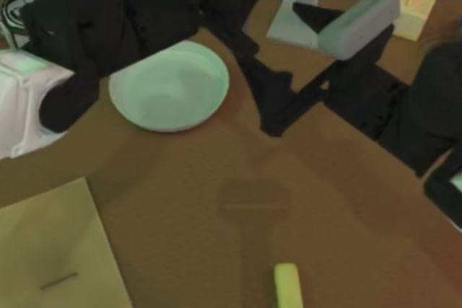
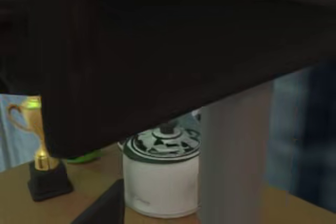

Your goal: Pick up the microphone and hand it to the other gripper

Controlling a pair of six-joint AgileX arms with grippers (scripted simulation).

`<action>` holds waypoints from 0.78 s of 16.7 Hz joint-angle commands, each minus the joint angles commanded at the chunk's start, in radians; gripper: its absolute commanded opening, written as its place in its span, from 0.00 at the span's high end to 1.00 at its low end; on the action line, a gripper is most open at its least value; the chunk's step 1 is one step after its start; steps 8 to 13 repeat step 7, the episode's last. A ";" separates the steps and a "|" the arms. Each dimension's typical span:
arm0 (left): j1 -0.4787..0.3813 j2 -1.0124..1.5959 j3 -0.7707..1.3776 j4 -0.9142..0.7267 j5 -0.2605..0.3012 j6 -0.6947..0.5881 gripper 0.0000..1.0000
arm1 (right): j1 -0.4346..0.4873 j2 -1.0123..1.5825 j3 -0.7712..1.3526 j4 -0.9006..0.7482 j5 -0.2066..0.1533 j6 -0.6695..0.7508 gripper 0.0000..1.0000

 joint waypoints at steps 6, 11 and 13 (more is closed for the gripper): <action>0.115 -0.065 -0.053 -0.004 0.102 0.013 1.00 | -0.019 -0.186 -0.184 0.002 -0.036 0.002 0.00; 0.118 -0.067 -0.055 -0.004 0.103 0.013 1.00 | -0.020 -0.189 -0.187 0.002 -0.036 0.002 0.00; 0.118 -0.067 -0.055 -0.004 0.103 0.013 1.00 | -0.020 -0.189 -0.187 0.002 -0.036 0.002 0.00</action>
